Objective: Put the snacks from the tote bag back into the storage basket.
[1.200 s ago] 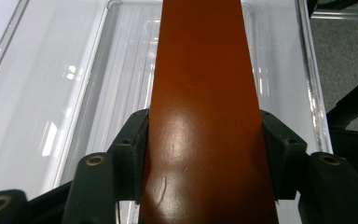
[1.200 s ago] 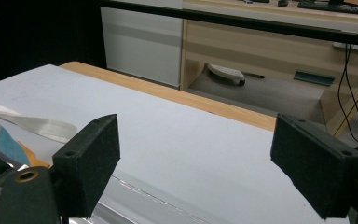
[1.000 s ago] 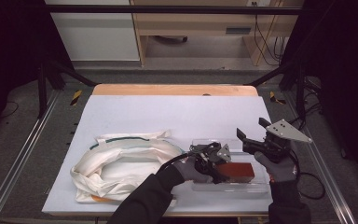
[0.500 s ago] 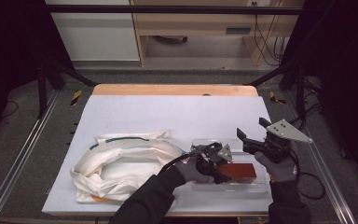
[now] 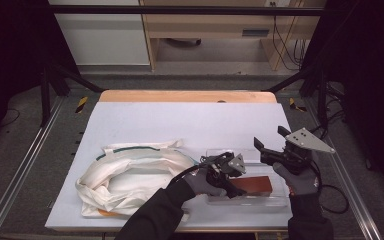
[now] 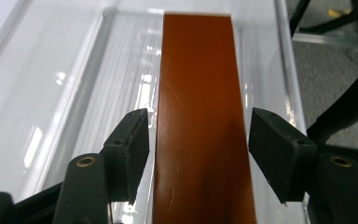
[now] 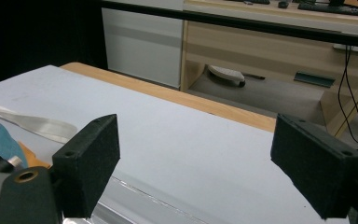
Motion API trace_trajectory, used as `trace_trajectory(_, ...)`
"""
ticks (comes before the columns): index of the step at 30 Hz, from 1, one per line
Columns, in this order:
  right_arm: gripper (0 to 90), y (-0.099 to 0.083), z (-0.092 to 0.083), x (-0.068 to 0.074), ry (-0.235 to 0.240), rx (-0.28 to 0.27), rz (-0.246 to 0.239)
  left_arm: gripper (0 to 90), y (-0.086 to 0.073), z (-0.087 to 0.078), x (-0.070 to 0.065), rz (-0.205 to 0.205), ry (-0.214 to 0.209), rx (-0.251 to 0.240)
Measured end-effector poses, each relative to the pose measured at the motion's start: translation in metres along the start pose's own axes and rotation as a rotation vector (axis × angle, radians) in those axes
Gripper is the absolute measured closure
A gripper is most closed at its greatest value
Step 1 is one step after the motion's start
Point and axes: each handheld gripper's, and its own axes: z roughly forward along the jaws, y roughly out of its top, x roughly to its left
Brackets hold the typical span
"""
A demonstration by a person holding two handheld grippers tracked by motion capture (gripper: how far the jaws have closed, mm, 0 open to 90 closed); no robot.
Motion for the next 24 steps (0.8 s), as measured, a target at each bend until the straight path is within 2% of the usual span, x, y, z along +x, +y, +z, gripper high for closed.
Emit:
trace_trajectory(2, 16.0, 0.000, 0.000, 0.000, 0.000, -0.001, 0.001, 37.3, 0.000, -0.006, -0.001, -0.006, -0.006, -0.029)
trace_trajectory(7, 16.1, 0.000, -0.001, 0.000, -0.003, -0.004, 0.000, 37.5, -0.003, -0.027, -0.004, -0.019, 0.013, -0.085)
trace_trajectory(10, 16.2, 0.000, -0.001, 0.000, -0.002, -0.008, -0.005, 36.1, -0.007, -0.041, -0.006, -0.031, 0.055, -0.117)
trace_trajectory(12, 16.3, -0.001, -0.001, 0.001, -0.001, -0.008, -0.008, 34.7, -0.011, -0.052, -0.007, -0.054, 0.088, -0.144)
trace_trajectory(14, 16.4, -0.001, -0.001, 0.001, 0.000, -0.006, -0.008, 33.6, -0.017, -0.065, -0.006, -0.095, 0.131, -0.182)
trace_trajectory(17, 19.5, -0.003, -0.001, 0.002, 0.005, 0.002, -0.013, 34.0, -0.026, -0.077, -0.002, -0.140, 0.149, -0.206)
trace_trajectory(20, 21.4, -0.004, 0.000, 0.002, 0.005, 0.007, -0.019, 35.9, -0.033, -0.080, -0.001, -0.155, 0.163, -0.206)
trace_trajectory(24, 27.6, -0.006, -0.001, 0.004, 0.006, 0.017, -0.023, 43.4, -0.038, -0.069, -0.002, -0.171, 0.172, -0.195)
